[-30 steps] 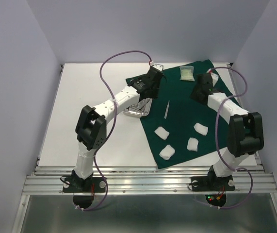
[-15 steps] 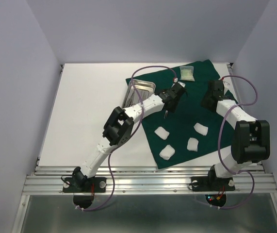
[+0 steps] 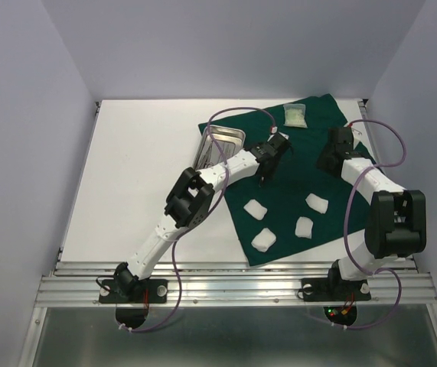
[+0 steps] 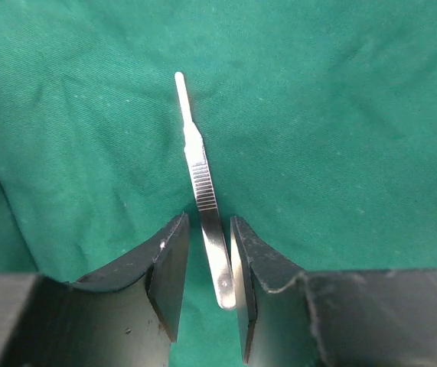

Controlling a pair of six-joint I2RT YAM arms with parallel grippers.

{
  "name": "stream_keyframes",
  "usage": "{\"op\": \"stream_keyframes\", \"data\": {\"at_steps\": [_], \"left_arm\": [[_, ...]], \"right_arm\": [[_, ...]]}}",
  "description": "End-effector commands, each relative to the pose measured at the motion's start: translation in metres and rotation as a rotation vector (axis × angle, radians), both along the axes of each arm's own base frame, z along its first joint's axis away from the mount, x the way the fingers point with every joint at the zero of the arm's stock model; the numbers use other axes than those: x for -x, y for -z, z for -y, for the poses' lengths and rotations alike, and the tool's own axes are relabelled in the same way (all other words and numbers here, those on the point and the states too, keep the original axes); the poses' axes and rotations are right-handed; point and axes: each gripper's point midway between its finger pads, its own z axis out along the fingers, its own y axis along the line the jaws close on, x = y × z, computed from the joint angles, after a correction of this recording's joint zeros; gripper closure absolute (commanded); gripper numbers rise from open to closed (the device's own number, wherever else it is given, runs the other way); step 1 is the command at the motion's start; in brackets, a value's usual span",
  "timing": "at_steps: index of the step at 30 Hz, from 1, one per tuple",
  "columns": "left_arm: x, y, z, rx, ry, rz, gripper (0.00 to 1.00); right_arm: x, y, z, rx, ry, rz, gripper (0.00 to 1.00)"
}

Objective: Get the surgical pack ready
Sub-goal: Pick up the medical item from the surgical kit.

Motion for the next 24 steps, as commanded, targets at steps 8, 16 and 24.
{"op": "stream_keyframes", "data": {"at_steps": [8, 16, 24], "left_arm": [[0.008, 0.033, -0.005, -0.062, -0.008, -0.046, 0.7], [0.001, -0.002, -0.006, -0.041, -0.016, 0.017, 0.86], [-0.003, -0.087, -0.007, 0.073, -0.022, 0.137, 0.87]], "right_arm": [[-0.004, -0.017, -0.001, -0.004, -0.004, 0.066, 0.51], [-0.003, -0.022, -0.001, -0.002, -0.006, 0.078, 0.51], [-0.003, -0.027, 0.0, -0.001, -0.005, 0.09, 0.51]]}}
